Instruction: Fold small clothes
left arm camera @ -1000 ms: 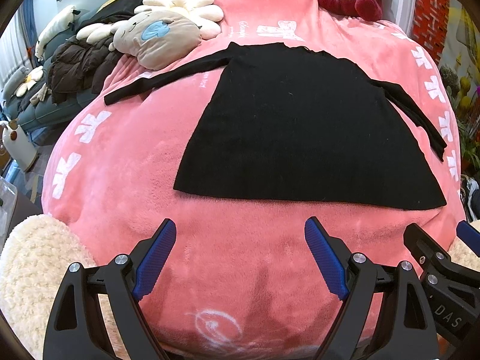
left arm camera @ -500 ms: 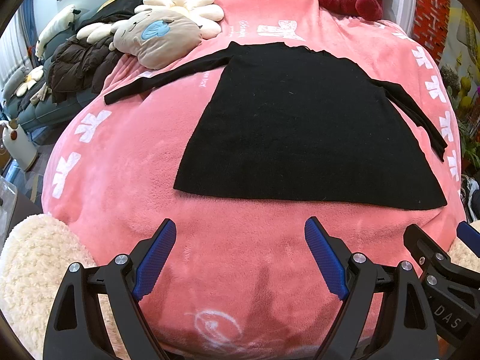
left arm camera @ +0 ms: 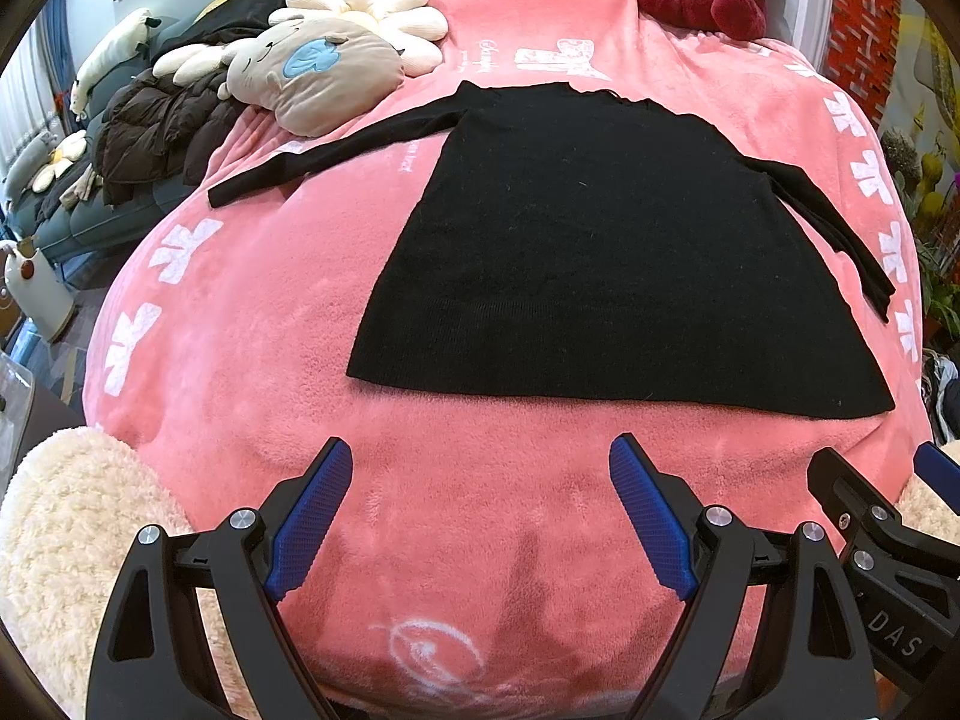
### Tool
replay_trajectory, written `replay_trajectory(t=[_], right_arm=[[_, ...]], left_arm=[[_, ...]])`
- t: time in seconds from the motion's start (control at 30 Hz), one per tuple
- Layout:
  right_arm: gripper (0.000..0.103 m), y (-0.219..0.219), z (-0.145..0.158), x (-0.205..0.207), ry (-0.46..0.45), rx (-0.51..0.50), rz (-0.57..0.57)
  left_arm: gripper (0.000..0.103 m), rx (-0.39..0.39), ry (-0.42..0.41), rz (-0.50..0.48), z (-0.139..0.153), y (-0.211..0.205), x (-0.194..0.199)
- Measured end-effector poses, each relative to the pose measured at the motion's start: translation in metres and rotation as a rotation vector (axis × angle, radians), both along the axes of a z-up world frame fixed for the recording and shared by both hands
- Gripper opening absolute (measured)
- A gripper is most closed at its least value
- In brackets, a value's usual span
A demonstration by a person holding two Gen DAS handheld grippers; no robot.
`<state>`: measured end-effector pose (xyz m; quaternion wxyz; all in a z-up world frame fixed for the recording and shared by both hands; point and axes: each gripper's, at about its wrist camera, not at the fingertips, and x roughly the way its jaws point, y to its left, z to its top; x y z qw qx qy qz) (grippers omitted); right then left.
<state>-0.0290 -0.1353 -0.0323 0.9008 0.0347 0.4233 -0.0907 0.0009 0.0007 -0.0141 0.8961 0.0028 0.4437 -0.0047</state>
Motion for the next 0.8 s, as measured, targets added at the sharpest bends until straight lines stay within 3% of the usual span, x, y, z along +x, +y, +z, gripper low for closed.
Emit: replay_trajectory(t=[0.8], right_arm=[[0.098,-0.0029,-0.0052,-0.0009,0.011,0.006,0.001]], left_arm=[[0.085,-0.019,0.016,0.002,-0.0046,0.0038,-0.0012]])
